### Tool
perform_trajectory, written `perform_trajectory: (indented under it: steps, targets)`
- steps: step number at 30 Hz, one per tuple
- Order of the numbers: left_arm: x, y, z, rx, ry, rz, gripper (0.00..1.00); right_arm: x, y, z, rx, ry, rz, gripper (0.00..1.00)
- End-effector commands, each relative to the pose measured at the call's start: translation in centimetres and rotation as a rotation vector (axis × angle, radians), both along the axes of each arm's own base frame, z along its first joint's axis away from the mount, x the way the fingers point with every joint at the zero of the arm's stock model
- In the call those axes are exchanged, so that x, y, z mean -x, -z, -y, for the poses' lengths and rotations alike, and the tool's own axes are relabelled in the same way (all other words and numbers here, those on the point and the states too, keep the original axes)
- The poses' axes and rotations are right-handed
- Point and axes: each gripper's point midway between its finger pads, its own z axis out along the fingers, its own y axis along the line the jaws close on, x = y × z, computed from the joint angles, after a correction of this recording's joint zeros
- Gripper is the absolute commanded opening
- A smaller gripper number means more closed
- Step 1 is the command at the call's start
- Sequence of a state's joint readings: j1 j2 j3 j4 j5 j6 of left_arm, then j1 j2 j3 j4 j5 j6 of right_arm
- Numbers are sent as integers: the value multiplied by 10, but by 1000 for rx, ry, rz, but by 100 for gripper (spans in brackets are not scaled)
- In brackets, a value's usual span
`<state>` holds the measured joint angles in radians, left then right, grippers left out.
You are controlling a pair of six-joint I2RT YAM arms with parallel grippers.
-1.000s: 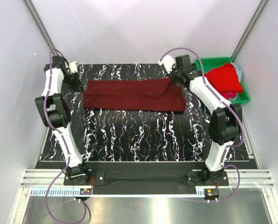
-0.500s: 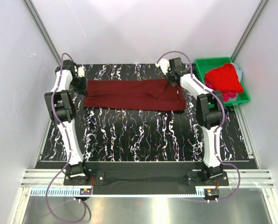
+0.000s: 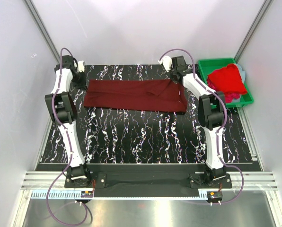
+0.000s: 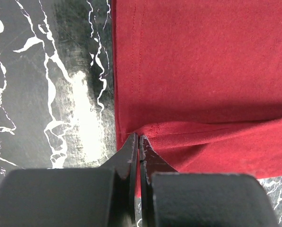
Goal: Fold and stack the t-shirts
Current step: Fold the tshirt
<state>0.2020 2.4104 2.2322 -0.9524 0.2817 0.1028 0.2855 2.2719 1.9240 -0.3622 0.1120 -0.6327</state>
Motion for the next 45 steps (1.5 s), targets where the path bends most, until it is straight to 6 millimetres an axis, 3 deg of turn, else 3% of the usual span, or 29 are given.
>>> perform_trajectory:
  steps: [1, 3, 6, 8, 9, 11, 13, 14, 15, 18, 21, 25, 27, 32, 40, 45]
  targets:
    - [-22, -27, -9, -44, -18, 107, 1, -25, -36, 11, -16, 42, 120, 0]
    - [-24, -22, -11, -56, -23, 101, 19, -29, -33, 12, -12, 48, 127, 1]
    - [-25, -15, -16, -87, -56, 88, 44, -34, -21, 19, 7, 91, 135, 17]
    - [-24, -29, -17, -98, -78, 104, 51, -33, -20, 23, 17, 113, 140, 25]
    - [-22, -37, -13, -95, -69, 114, 53, -31, -28, 24, 13, 116, 148, 37]
    - [-16, -63, -7, -88, -70, 148, 54, -27, -34, 25, 12, 121, 150, 48]
    - [-8, -81, 12, -30, -36, 169, 55, -23, -48, 26, -7, 132, 162, 61]
    - [-4, -86, 19, -9, -33, 169, 55, -19, -50, 25, -14, 127, 148, 62]
    - [-1, -96, 34, 20, -3, 187, 55, -15, -59, 23, -37, 132, 154, 63]
    - [12, -83, 70, 101, 69, 136, 54, -1, -70, 12, -115, 120, 113, 64]
    - [19, -54, 96, 153, 115, 65, 53, 24, -66, -13, -207, 45, 13, 63]
    - [14, -23, 105, 135, 135, 12, 51, 54, -48, -49, -325, -72, -151, 63]
    - [16, -8, 105, 132, 133, -23, 51, 79, -33, -76, -395, -182, -284, 62]
    - [26, 12, 109, 147, 124, -79, 51, 112, -22, -120, -562, -282, -474, 60]
    - [36, 29, 116, 149, 124, -132, 51, 122, 5, -160, -621, -327, -582, 59]
    - [41, 27, 121, 172, 135, -137, 51, 91, 30, -158, -471, -249, -449, 58]
